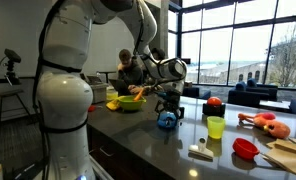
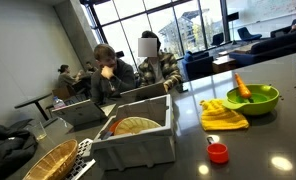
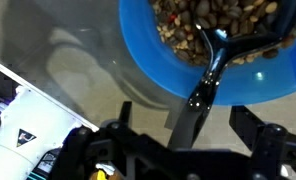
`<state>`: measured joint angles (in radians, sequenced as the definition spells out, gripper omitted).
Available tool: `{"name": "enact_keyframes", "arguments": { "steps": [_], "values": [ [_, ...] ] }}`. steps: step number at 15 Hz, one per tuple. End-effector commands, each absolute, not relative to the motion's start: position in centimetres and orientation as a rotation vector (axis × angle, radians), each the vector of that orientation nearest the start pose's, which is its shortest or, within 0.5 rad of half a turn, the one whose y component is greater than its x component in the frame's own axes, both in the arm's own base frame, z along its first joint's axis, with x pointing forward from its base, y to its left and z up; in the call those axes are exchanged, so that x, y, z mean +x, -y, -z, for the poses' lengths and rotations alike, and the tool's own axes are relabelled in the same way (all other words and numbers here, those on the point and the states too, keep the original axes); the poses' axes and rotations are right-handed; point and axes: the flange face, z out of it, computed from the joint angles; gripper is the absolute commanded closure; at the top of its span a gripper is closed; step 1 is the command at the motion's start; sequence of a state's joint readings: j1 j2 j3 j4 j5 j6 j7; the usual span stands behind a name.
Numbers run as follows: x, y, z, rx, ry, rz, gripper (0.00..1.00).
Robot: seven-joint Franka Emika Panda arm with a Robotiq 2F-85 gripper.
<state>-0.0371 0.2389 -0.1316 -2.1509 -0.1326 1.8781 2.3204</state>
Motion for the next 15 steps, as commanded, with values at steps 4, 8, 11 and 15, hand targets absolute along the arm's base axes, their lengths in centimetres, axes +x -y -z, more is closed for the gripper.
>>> {"name": "enact_keyframes", "arguments": {
  "steps": [4,8,11,15],
  "values": [
    [47.53,9.75,-26.82,0.951,2.491,0.150,0.35],
    [47.61,9.73,-26.92,0.958,2.499,0.144,0.49],
    [47.65,9.72,-27.04,0.960,2.503,0.143,0.45],
    [47.73,9.71,-27.12,0.961,2.504,0.137,0.77]
  ]
}}
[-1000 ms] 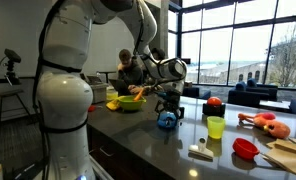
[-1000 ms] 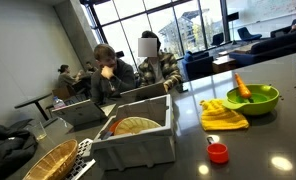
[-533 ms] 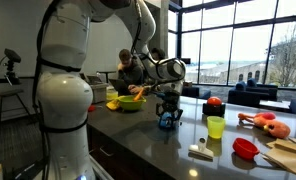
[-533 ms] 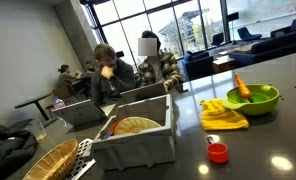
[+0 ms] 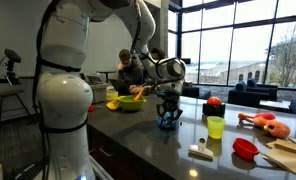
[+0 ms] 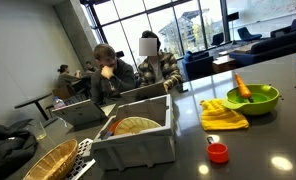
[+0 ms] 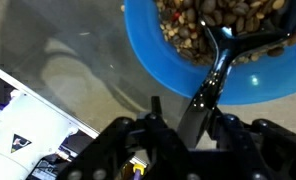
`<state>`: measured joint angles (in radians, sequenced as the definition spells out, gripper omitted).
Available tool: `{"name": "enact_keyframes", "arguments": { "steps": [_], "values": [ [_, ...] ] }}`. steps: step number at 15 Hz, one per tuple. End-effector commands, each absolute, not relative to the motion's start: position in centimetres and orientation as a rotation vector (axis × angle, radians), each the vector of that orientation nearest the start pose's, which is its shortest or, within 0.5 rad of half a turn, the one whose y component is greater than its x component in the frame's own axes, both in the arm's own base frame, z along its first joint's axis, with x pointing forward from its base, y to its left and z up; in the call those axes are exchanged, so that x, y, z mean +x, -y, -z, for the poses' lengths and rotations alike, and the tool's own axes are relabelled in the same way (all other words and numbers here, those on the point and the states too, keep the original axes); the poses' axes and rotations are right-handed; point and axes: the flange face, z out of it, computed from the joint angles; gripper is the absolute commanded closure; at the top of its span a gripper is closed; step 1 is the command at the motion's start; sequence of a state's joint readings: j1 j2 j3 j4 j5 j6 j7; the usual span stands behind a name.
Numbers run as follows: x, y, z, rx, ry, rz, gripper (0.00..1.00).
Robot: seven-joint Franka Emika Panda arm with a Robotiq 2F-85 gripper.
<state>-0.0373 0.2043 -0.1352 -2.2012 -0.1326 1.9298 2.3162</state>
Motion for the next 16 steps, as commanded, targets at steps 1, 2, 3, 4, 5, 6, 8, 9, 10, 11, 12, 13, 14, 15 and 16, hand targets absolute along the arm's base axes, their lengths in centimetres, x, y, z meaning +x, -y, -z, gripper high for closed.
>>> {"name": "enact_keyframes", "arguments": {
  "steps": [1,2,3,4,5,6,8,9,10,11,12,13,14,15,16],
  "values": [
    [47.74,9.73,-27.15,-1.286,-3.355,-0.183,0.84],
    [47.77,9.75,-27.13,-1.286,-3.354,-0.183,0.94],
    [47.79,9.74,-27.15,-1.287,-3.354,-0.182,1.00],
    [47.82,9.75,-27.17,-1.288,-3.353,-0.181,1.00],
    [47.86,9.76,-27.18,-1.288,-3.352,-0.181,1.00],
    [47.88,9.77,-27.20,-1.288,-3.351,-0.180,1.00],
    [47.95,9.77,-27.21,-1.291,-3.350,-0.180,0.99],
    [47.99,9.75,-27.22,-1.293,-3.349,-0.180,0.99],
    [48.01,9.74,-27.22,-1.295,-3.349,-0.181,0.99],
    [48.03,9.74,-27.21,-1.296,-3.348,-0.181,0.99],
    [48.06,9.77,-27.24,-1.294,-3.349,-0.187,0.99],
    [48.08,9.84,-27.22,-1.286,-3.350,-0.198,0.99],
    [48.07,9.93,-27.19,-1.276,-3.357,-0.205,0.99],
    [48.06,9.99,-27.22,-1.272,-3.358,-0.207,0.99],
    [48.05,10.02,-27.31,-1.267,-3.359,-0.207,0.99]
  ]
}}
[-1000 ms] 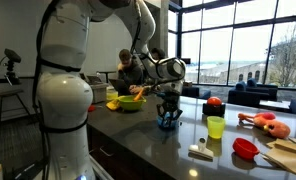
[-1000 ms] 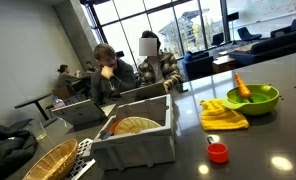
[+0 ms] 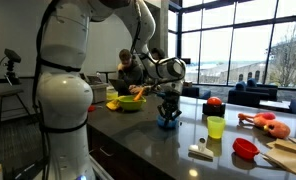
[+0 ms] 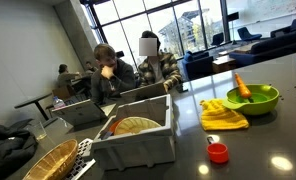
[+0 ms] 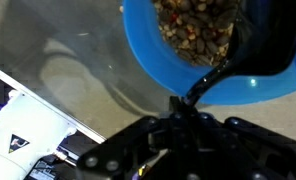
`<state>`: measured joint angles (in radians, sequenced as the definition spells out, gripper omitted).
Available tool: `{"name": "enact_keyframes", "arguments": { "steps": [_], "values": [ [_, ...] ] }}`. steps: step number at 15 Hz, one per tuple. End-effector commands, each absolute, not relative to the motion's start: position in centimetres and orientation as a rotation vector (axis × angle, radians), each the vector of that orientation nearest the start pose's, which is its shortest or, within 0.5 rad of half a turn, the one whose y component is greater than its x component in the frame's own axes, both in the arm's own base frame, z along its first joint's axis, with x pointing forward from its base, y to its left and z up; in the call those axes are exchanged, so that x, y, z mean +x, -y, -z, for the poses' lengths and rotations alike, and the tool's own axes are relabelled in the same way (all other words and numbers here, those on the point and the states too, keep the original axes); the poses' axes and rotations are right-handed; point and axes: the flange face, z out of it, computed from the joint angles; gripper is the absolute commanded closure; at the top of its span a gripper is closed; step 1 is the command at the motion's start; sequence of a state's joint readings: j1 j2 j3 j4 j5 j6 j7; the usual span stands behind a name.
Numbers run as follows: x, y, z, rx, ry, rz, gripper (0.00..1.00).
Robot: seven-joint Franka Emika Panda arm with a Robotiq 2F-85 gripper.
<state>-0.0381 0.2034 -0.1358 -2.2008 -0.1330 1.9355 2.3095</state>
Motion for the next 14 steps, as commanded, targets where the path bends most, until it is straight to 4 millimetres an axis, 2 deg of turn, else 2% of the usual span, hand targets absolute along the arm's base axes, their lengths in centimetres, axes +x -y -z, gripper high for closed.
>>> {"name": "enact_keyframes", "arguments": {
  "steps": [1,7,14],
  "values": [
    [48.0,10.1,-27.3,-1.267,-3.360,-0.206,0.99],
    [48.0,10.3,-27.9,-1.240,-3.363,-0.192,0.99],
    [47.7,11.1,-29.8,-1.167,-3.380,-0.120,0.99]
  ]
}}
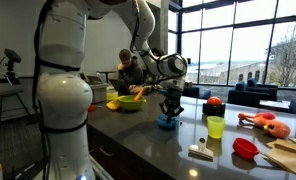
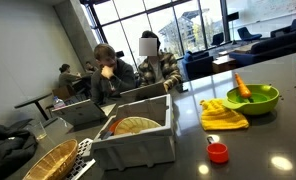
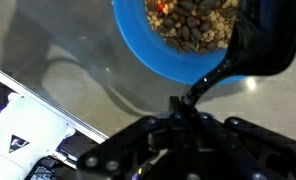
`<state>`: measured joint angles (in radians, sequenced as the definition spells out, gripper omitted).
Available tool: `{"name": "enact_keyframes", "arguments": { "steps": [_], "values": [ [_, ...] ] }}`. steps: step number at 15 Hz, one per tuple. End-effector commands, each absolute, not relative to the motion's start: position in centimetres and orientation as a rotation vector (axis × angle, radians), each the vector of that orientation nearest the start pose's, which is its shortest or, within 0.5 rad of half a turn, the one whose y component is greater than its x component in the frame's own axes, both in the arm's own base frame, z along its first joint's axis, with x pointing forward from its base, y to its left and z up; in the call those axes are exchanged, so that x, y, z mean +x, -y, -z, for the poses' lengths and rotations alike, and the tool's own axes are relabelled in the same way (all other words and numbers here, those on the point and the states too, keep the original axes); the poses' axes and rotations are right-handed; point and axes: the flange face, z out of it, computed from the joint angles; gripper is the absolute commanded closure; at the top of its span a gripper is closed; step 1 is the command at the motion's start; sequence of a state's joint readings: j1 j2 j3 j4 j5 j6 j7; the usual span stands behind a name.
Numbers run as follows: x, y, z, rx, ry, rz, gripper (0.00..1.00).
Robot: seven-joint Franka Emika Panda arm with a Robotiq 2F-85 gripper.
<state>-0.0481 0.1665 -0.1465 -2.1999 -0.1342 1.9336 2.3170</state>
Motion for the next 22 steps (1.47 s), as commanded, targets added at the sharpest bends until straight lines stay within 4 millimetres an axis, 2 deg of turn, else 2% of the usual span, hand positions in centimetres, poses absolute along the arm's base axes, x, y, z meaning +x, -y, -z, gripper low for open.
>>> {"name": "enact_keyframes", "arguments": {
  "steps": [1,3,10,18,22],
  "values": [
    [47.7,11.1,-29.9,-1.157,-3.383,-0.112,0.99],
    [47.6,11.2,-30.2,-1.128,-3.404,-0.085,0.99],
    [47.0,11.8,-31.3,-0.986,-3.559,0.199,0.99],
    [46.4,10.9,-33.5,-1.032,-3.585,0.264,0.99],
    [46.4,10.3,-33.9,-1.066,-3.576,0.252,0.99]
  ]
}}
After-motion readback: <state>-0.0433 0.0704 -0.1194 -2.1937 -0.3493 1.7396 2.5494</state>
